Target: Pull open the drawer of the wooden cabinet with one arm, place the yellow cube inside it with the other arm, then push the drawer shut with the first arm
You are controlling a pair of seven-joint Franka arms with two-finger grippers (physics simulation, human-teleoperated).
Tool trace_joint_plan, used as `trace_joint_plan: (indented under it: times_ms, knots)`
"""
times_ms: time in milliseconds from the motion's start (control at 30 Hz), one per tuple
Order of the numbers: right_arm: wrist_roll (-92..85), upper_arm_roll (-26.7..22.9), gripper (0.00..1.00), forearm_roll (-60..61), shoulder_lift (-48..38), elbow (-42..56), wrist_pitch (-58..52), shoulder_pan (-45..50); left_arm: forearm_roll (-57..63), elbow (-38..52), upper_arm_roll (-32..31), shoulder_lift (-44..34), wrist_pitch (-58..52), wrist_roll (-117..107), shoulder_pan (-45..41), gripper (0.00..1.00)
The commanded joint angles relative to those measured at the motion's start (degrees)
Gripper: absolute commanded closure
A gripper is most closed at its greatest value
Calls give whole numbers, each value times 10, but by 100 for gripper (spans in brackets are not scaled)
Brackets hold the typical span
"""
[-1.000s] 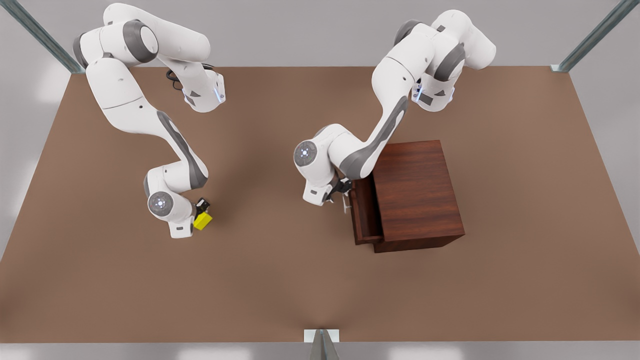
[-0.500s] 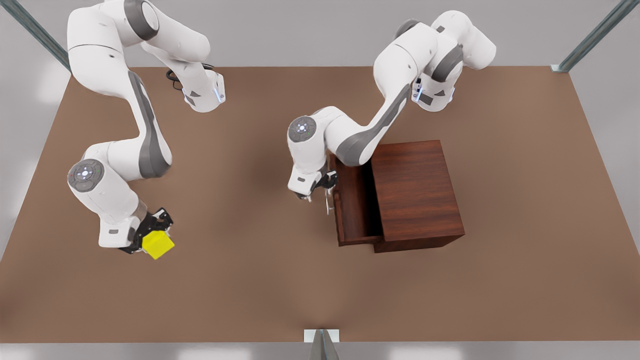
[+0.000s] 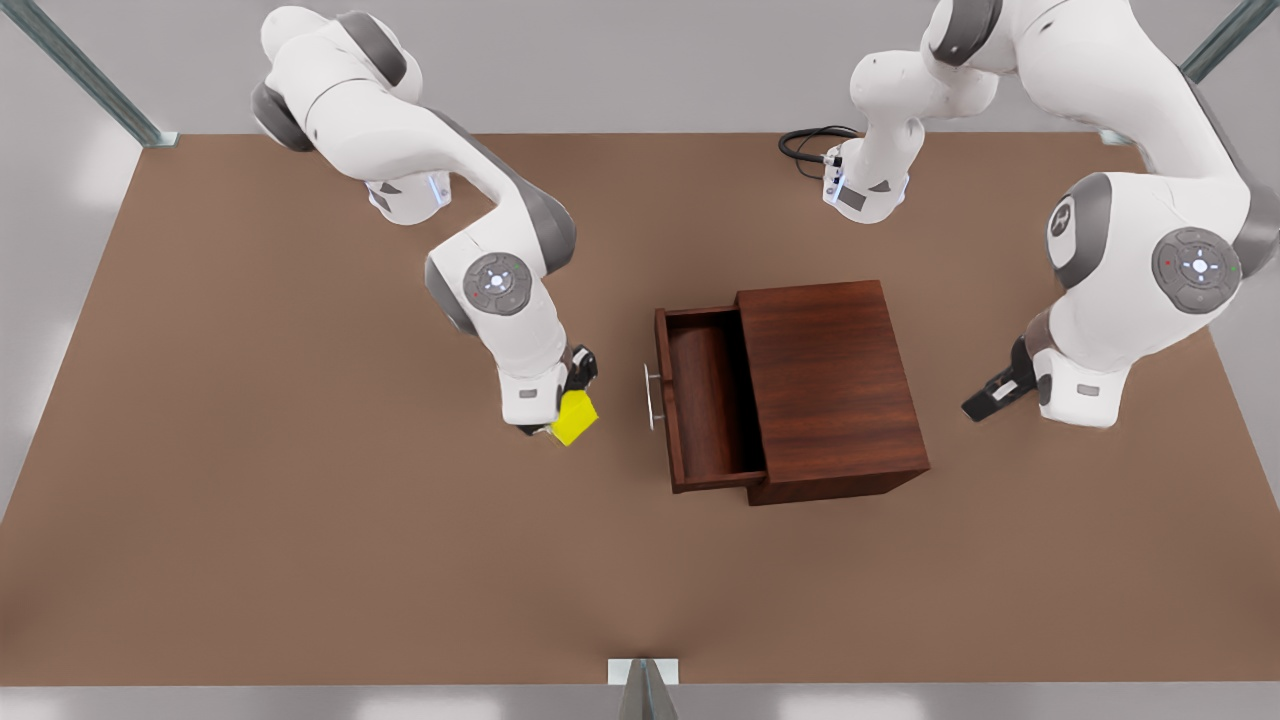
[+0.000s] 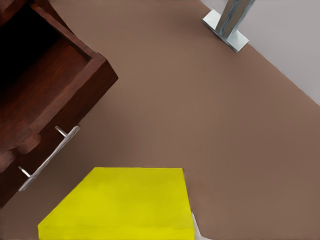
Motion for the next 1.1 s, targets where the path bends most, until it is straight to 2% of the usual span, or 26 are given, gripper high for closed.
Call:
trace_joint_plan:
  times_ms: [0, 167, 200, 233, 267, 333, 467, 633, 667, 700, 733, 833, 933, 967, 1067]
  knots:
    - [538, -4, 39, -6, 27, 41, -10, 36, -7, -39, -1, -26, 49, 407, 7, 0]
    - [629, -13, 39, -7, 78, 110, 10, 106, -10, -31, 0, -9, 39, 292, 2, 0]
    - [667, -10, 39, -7, 92, 122, 27, 116, -14, -31, -1, -9, 39, 208, -1, 21]
    - [692, -10, 39, -7, 97, 123, 46, 120, -15, -31, -1, -9, 34, 160, -16, 66]
    - [713, -9, 39, -6, 101, 123, 63, 124, -16, -24, -1, -10, 21, 140, -16, 79]
    - [728, -7, 39, -7, 106, 123, 71, 131, -37, -23, -1, -10, -9, 72, -20, 79]
    - [772, -7, 39, -6, 134, 127, 123, 150, -118, -23, -2, -8, 1, -293, -67, 79]
    - [773, -16, 34, -7, 151, 127, 143, 162, -135, -24, -2, 18, 111, -639, -124, 79]
    - [772, -17, 30, -7, 154, 126, 141, 162, -136, -23, -3, 21, 119, -663, -126, 79]
    - [772, -18, 11, -7, 155, 125, 137, 162, -142, -23, -4, 27, 129, -697, -132, 79]
    - [769, -18, 0, -7, 154, 125, 134, 162, -143, -23, -6, 34, 143, -734, -143, 79]
    - [754, -18, 0, -9, 150, 125, 123, 158, -143, -23, -5, 46, 175, -824, -174, 79]
    - [674, -17, 0, -9, 79, 112, 55, 88, -138, -23, -5, 68, 249, -957, -238, 79]
    - [604, -18, 0, -8, 42, 107, -8, 48, -136, -23, -4, 78, 266, -994, -262, 79]
    - [345, -26, 0, -5, -94, -14, -63, -72, -134, -23, -3, 92, 291, -1042, -287, 79]
